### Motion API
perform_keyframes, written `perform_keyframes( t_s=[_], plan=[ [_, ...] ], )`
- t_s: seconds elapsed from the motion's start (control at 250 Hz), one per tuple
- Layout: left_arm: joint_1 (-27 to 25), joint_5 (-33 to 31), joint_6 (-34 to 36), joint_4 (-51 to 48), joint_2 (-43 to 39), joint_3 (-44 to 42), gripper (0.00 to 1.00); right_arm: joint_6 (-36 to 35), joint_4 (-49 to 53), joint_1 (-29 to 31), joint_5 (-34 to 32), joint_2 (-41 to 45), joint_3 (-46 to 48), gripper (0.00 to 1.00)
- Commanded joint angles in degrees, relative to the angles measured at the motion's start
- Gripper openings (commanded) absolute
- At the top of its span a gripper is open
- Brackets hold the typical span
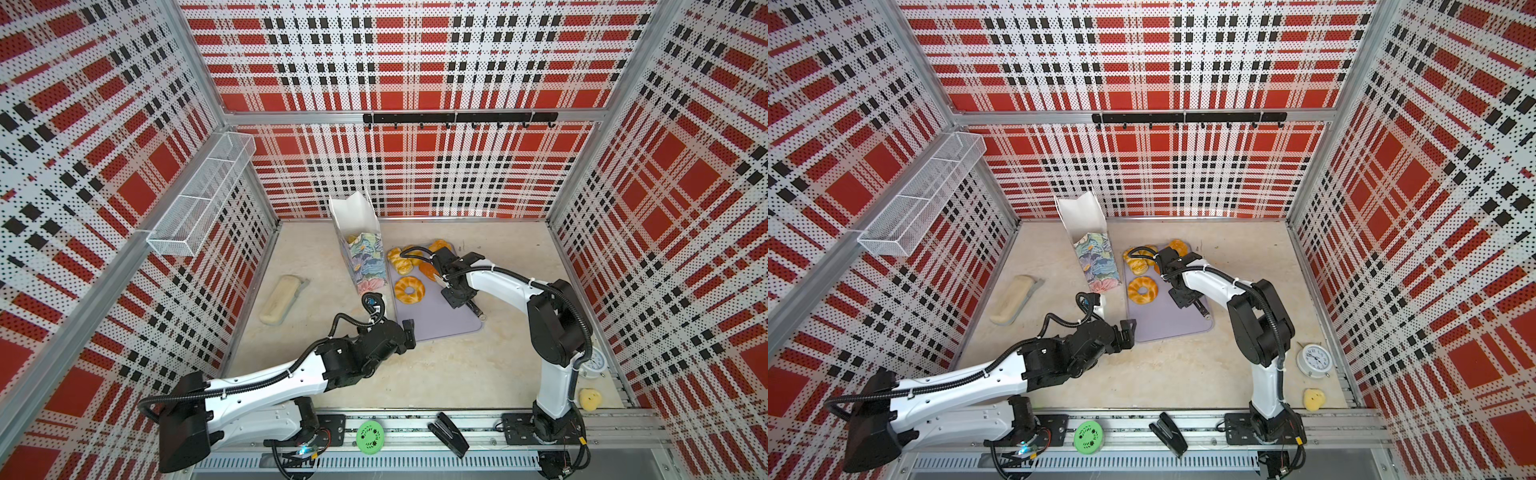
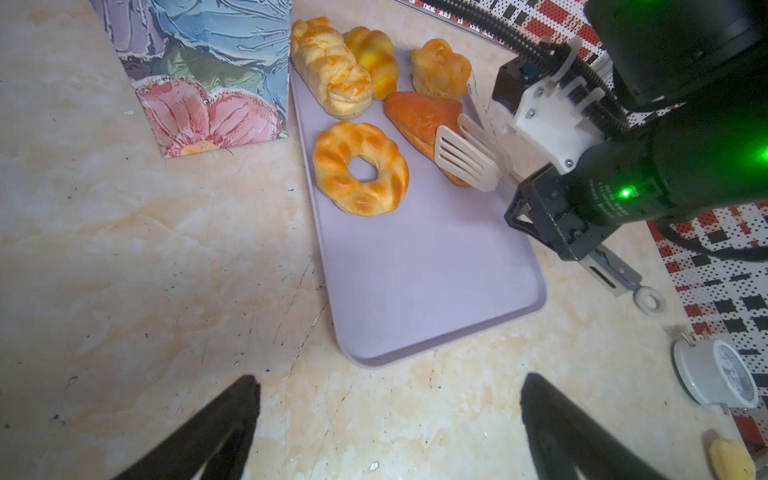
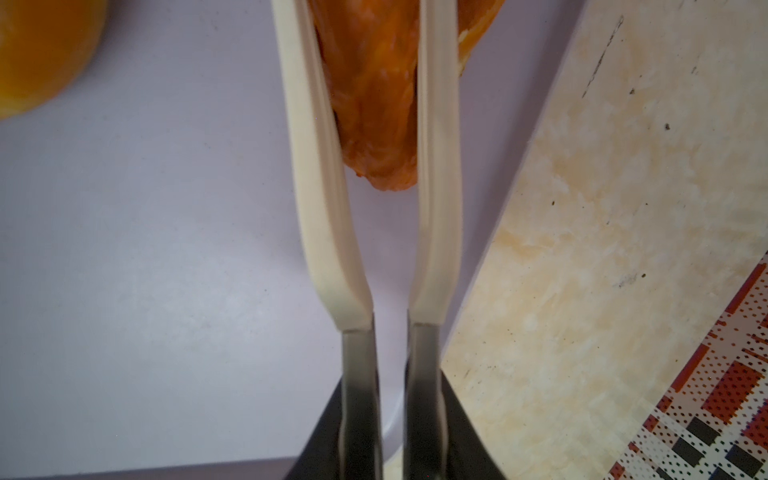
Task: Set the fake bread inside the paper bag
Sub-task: 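Lower the open tongs around the orange triangular bread with the right gripper, then close the tongs on the orange bread and lift it off the tray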
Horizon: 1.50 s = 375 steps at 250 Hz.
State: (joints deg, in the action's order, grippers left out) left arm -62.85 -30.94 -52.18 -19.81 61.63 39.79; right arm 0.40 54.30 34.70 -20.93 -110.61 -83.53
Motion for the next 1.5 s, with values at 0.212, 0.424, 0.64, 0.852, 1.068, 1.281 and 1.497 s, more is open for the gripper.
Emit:
perform_keyframes(
  t_s=[0.212,0.424,0.64,0.852,1.068,1.281,1.497],
  plan=[
    [-0.4,-2.1,1.3,-0.4,-0.8,1.1,0.99,0.3,-0.1,0.3,2.3,8.4,2.9,0.21],
    [-0.4,-2.2,3.1,-0.2,-0.6,2.5,0.99,0.9,-0.7,0.2,2.6,11.7,5.1,0.22],
    [-0.4,-1.2,5.5,0.6,-0.6,3.7,0.99,1.0,-2.2,0.2,4.6,15.5,7.6,0.23],
    [-0.4,-1.1,6.7,0.6,-0.7,4.6,0.99,1.4,-5.0,0.2,8.1,19.8,10.9,0.24],
    [-0.3,-1.9,7.8,-0.9,-2.0,5.5,1.00,1.6,-7.4,0.1,11.7,24.1,13.9,0.25],
    [0.6,-2.0,9.3,-2.8,-4.6,6.0,0.99,1.9,-8.4,0.2,13.5,26.9,15.6,0.26],
    [2.1,-1.1,10.1,-5.9,-7.1,6.9,0.99,2.2,-9.6,0.2,17.1,29.3,15.9,0.27]
  ],
)
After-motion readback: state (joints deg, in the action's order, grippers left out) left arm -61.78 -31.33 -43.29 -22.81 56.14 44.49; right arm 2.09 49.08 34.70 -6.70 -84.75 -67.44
